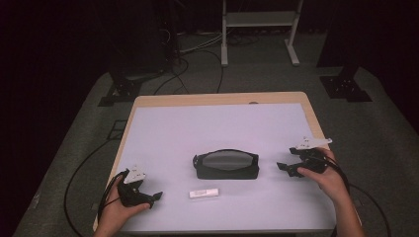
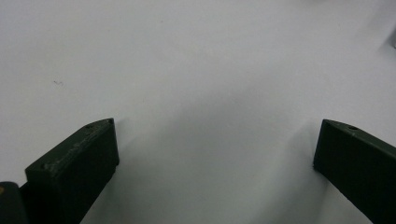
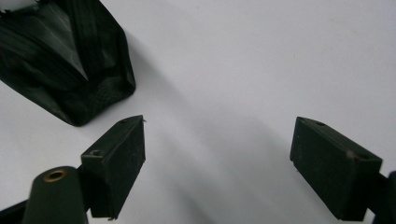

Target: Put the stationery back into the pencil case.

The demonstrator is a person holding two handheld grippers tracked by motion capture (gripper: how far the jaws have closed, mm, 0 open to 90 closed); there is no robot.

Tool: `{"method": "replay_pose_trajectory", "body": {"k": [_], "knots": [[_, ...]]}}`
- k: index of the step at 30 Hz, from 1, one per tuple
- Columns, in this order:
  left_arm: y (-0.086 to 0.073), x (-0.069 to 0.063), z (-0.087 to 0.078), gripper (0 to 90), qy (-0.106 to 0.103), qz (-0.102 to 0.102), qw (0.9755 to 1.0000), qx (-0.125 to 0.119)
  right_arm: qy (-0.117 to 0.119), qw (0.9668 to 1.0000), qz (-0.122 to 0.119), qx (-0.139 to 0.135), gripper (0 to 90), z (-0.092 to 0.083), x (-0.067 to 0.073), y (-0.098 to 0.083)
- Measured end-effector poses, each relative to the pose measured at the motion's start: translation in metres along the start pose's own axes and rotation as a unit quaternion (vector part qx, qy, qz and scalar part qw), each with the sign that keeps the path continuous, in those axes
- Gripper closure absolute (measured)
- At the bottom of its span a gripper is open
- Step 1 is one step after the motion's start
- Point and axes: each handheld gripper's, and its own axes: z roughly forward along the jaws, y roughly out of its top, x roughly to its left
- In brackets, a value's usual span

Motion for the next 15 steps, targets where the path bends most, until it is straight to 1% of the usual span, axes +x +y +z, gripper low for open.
{"method": "replay_pose_trajectory", "body": {"k": [2, 5, 9, 10, 11, 12, 13, 14, 15], "knots": [[0.0, 0.0, 0.0, 0.0, 0.0, 0.0, 1.0, 0.001, -0.007, 1.0, -0.001, 0.002, 17.2, 0.001, -0.001, -0.002], [0.001, 0.0, 0.0, 0.0, 0.0, 0.001, 1.0, 0.002, -0.02, 0.9997, -0.003, 0.011, 17.3, 0.004, -0.002, -0.004], [0.001, 0.0, -0.001, 0.2, 0.001, 0.001, 1.0, 0.001, -0.02, 0.9996, 0.0, 0.022, 16.6, 0.007, -0.003, -0.005], [0.001, 0.0, -0.001, 0.3, 0.001, 0.001, 1.0, 0.0, -0.024, 0.9993, -0.001, 0.028, 16.6, 0.01, -0.004, -0.006], [0.001, 0.0, -0.001, 0.3, 0.001, 0.002, 1.0, 0.0, -0.024, 0.9993, -0.001, 0.028, 16.6, 0.01, -0.004, -0.006], [0.001, 0.0, -0.002, 2.4, 0.001, 0.004, 1.0, 0.0, -0.025, 0.9991, 0.0, 0.035, 16.6, 0.012, -0.004, -0.008], [0.001, -0.001, -0.004, 6.5, -0.008, 0.012, 0.9999, -0.006, -0.025, 0.9989, 0.002, 0.039, 16.6, 0.014, -0.004, -0.008], [0.001, -0.001, -0.004, 12.4, -0.008, 0.012, 0.9999, -0.006, -0.025, 0.9989, 0.002, 0.039, 16.6, 0.014, -0.004, -0.008], [0.002, -0.002, -0.005, 12.4, -0.011, 0.016, 0.9998, -0.009, -0.025, 0.9988, 0.004, 0.042, 16.6, 0.015, -0.004, -0.009]]}}
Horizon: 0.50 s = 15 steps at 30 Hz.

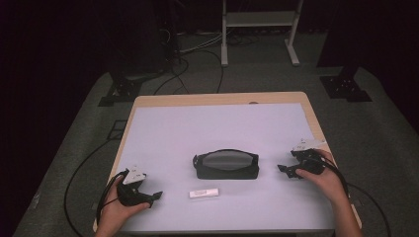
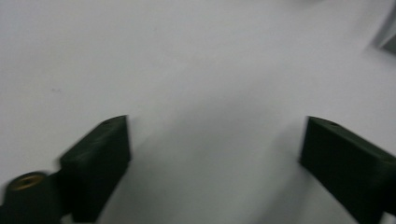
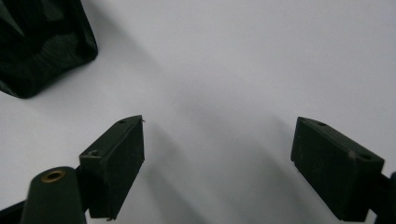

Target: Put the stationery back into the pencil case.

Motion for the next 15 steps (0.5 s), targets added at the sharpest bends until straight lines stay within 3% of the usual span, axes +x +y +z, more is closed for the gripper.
{"method": "replay_pose_trajectory", "body": {"k": [3, 7, 8, 15], "knots": [[0.002, -0.002, -0.001, 18.4, -0.008, 0.003, 1.0, 0.0, -0.003, 0.9999, -0.003, 0.013, 16.0, 0.004, 0.001, -0.001], [0.006, -0.006, -0.003, 26.5, -0.021, 0.005, 0.9997, -0.01, 0.003, 1.0, 0.007, 0.006, 15.0, 0.005, -0.002, -0.005], [0.007, -0.007, -0.004, 28.5, -0.025, 0.006, 0.9996, -0.011, 0.008, 0.9999, 0.008, -0.01, 14.8, 0.005, -0.003, -0.008], [0.013, -0.014, -0.003, 33.9, -0.043, 0.027, 0.9987, -0.009, 0.007, 0.9997, 0.008, -0.024, 14.4, 0.006, -0.003, -0.012]]}}
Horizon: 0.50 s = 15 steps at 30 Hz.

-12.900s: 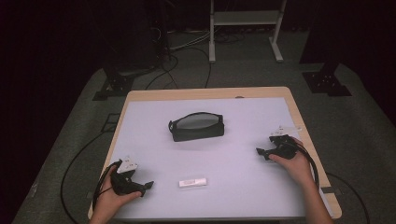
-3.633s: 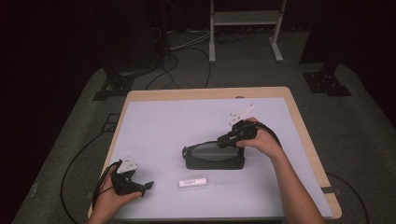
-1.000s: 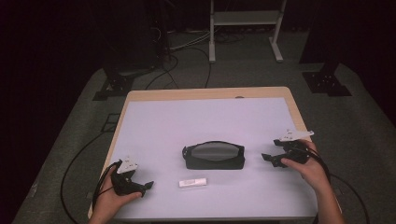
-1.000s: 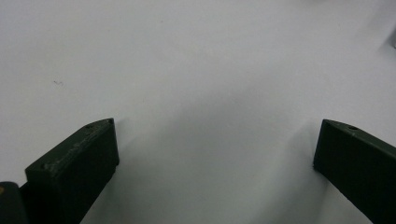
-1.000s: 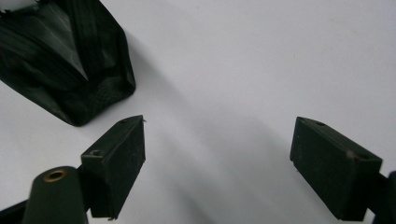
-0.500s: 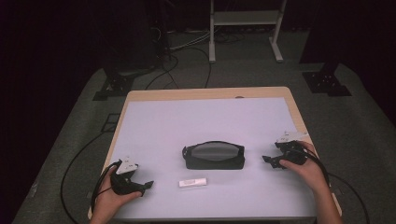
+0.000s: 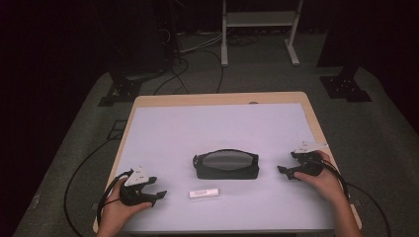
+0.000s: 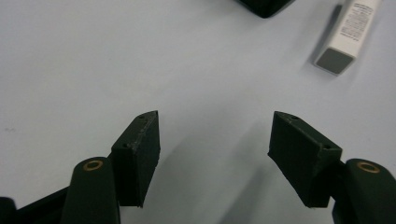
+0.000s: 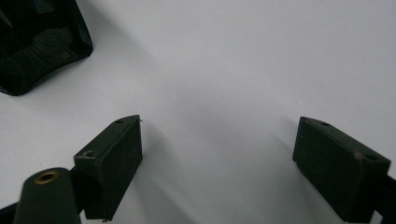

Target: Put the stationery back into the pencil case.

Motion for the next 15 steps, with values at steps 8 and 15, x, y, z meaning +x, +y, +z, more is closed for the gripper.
{"method": "replay_pose_trajectory", "body": {"k": [8, 15], "knots": [[0.014, -0.012, 0.001, 38.2, -0.03, 0.012, 0.9995, -0.003, 0.002, 1.0, 0.004, 0.0, 14.4, 0.0, 0.0, 0.0], [0.027, -0.023, 0.004, 40.8, -0.049, 0.022, 0.9986, -0.001, 0.003, 1.0, 0.005, 0.0, 14.4, 0.0, 0.0, 0.0]]}}
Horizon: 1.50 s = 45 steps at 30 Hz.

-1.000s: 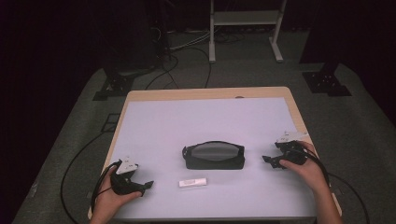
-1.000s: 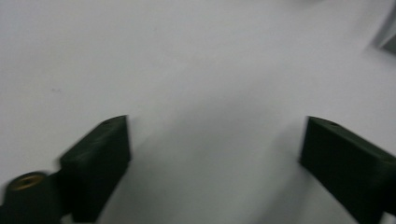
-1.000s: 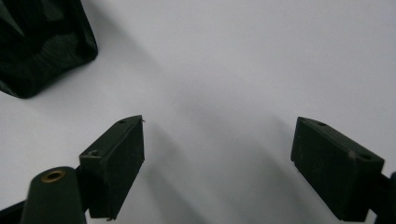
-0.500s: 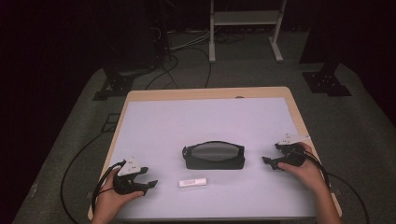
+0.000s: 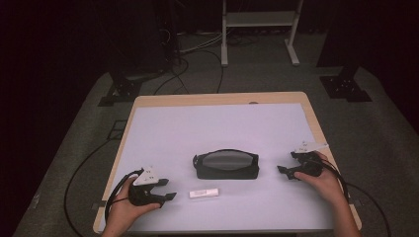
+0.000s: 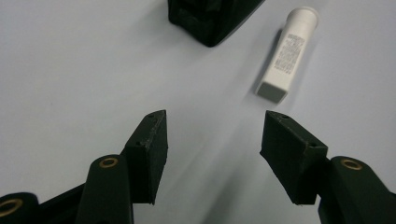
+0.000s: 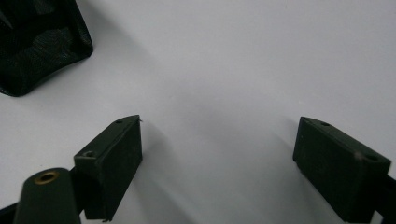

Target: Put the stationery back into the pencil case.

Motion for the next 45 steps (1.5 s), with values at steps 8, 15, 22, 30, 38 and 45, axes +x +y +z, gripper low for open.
{"method": "replay_pose_trajectory", "body": {"k": [8, 15, 22, 30, 38, 45], "knots": [[0.013, -0.008, 0.005, 40.5, -0.025, 0.007, 0.9996, -0.011, 0.001, 1.0, 0.002, -0.001, 14.5, 0.0, 0.0, 0.0], [0.024, -0.017, 0.013, 40.4, -0.041, 0.02, 0.9989, -0.012, 0.001, 1.0, 0.002, -0.001, 14.6, 0.0, -0.001, 0.0], [0.034, -0.023, 0.021, 40.7, -0.053, 0.031, 0.9981, -0.009, 0.001, 1.0, 0.002, -0.001, 14.6, 0.0, -0.001, 0.0], [0.045, -0.026, 0.033, 40.8, -0.063, 0.045, 0.997, 0.001, 0.001, 1.0, 0.003, -0.002, 14.7, 0.0, -0.001, 0.0], [0.049, -0.029, 0.045, 45.1, -0.069, 0.05, 0.9963, 0.007, 0.002, 1.0, 0.003, -0.003, 14.8, 0.0, -0.001, 0.0], [0.049, -0.031, 0.051, 48.6, -0.072, 0.061, 0.9954, 0.017, 0.002, 1.0, 0.004, -0.003, 14.8, 0.0, -0.001, 0.0]]}}
